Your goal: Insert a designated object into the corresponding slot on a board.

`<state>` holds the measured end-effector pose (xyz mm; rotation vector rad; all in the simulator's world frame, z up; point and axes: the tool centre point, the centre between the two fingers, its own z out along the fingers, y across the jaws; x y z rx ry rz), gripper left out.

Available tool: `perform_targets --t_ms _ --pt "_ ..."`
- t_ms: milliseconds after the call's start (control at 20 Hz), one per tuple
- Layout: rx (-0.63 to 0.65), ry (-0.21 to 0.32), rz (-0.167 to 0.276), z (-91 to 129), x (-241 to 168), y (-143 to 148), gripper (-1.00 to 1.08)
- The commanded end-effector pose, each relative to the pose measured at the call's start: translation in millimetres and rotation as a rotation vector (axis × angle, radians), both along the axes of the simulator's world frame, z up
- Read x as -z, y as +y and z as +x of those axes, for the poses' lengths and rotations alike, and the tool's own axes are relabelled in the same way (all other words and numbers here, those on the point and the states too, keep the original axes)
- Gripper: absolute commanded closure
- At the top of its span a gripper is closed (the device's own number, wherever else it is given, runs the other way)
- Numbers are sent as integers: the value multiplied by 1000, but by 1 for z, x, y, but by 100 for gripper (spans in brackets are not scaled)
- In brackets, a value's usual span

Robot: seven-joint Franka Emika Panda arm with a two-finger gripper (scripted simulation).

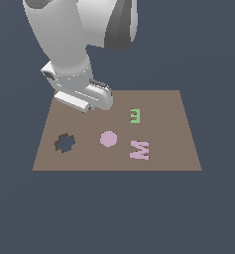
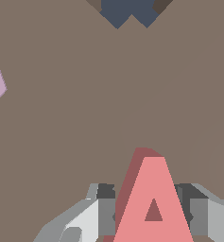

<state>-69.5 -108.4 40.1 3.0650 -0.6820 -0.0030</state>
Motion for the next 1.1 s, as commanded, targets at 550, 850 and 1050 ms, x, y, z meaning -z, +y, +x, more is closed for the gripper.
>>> perform_targets --t_ms 550,850,1050 --pt "25 -1 1 -4 10 -1 108" --pt "25 -1 1 -4 10 -1 -92" --pt "25 -1 1 -4 10 -1 -92"
